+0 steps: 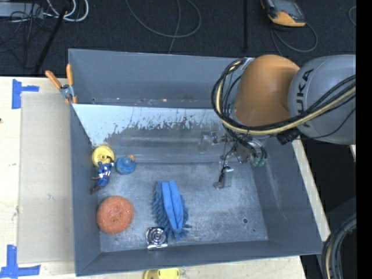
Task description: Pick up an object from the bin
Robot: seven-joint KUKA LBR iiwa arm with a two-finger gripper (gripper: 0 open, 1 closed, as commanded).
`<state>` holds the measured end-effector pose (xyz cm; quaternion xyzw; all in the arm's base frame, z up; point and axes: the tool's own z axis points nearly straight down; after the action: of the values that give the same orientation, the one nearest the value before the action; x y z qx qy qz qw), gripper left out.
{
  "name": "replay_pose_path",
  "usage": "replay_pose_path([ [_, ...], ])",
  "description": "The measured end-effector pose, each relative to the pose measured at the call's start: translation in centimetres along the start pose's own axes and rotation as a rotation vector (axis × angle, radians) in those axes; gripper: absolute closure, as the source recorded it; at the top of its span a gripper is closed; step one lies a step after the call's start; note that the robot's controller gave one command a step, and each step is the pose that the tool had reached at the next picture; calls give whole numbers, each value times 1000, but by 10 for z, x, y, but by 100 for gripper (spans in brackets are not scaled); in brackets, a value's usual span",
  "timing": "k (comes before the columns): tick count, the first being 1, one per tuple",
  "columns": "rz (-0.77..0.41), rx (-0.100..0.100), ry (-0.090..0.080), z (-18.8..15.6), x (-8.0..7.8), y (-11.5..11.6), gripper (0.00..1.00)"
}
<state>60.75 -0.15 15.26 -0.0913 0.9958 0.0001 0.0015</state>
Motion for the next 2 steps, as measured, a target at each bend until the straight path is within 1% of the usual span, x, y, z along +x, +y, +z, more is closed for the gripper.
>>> replay_pose_path([
  [1,-5,0,-3,63,-15,29,0],
  [2,-102,-1,11,82,-9,73,0],
])
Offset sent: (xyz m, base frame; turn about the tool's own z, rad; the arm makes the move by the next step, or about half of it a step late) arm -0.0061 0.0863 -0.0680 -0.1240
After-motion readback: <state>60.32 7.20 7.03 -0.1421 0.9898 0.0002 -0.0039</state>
